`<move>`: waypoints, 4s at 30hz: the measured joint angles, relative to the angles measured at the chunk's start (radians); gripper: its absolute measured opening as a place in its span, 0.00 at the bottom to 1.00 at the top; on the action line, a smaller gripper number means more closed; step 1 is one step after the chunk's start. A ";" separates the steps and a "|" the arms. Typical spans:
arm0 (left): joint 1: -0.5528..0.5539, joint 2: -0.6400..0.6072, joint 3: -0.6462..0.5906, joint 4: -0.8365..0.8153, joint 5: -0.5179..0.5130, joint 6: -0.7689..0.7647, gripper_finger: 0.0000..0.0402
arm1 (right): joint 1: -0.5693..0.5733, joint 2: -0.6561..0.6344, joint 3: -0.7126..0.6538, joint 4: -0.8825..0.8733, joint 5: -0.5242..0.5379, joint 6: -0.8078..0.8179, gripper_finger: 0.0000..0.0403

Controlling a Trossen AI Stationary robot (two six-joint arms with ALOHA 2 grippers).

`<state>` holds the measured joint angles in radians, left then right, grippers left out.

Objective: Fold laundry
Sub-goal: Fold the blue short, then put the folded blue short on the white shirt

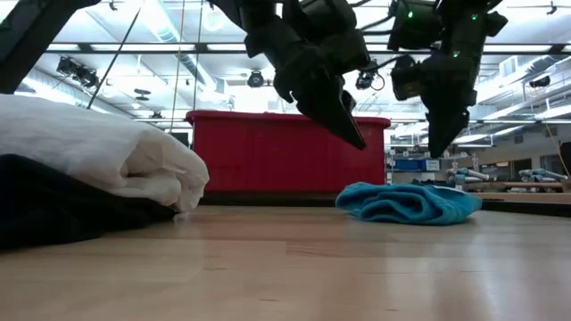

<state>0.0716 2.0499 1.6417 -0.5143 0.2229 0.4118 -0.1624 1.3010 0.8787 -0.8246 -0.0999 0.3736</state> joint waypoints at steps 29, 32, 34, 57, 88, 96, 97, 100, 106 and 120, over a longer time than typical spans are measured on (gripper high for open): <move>-0.001 -0.130 0.001 -0.298 -0.109 -0.289 0.40 | 0.380 0.223 -0.347 0.757 0.229 -0.175 0.43; -0.004 -0.144 0.001 -0.291 -0.118 -0.290 0.40 | 0.380 0.268 -0.342 0.798 0.249 -0.137 0.39; -0.004 -0.148 0.001 -0.296 -0.123 -0.289 0.40 | 0.380 0.277 -0.342 0.825 0.256 -0.086 0.32; 0.032 -0.531 0.002 -0.254 -0.177 -0.295 0.40 | 0.194 -0.184 -0.199 0.946 -0.261 0.703 0.06; 0.021 -0.328 0.001 -0.304 -0.192 -0.345 0.40 | 0.441 0.117 -0.253 0.774 -0.068 -0.471 0.17; -0.033 -0.162 0.001 -0.184 -0.045 -0.408 0.40 | 0.587 0.179 -0.245 0.663 0.026 -0.538 0.21; -0.040 -0.137 0.001 -0.172 -0.023 -0.420 0.40 | 0.594 0.170 -0.237 0.639 0.037 -0.518 0.22; -0.053 -0.076 0.001 -0.161 0.041 -0.460 0.40 | 0.601 0.119 -0.205 0.591 0.060 -0.419 0.24; -0.046 0.007 0.002 -0.039 0.121 -0.605 0.44 | 0.597 -0.015 -0.195 0.538 0.063 -0.208 0.40; -0.072 0.176 0.000 0.216 0.214 -0.697 0.67 | 0.557 -0.192 -0.196 0.143 0.188 0.358 0.82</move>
<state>-0.0007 2.2254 1.6417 -0.2987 0.4374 -0.2848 0.3946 1.1094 0.6830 -0.6817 0.0885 0.7319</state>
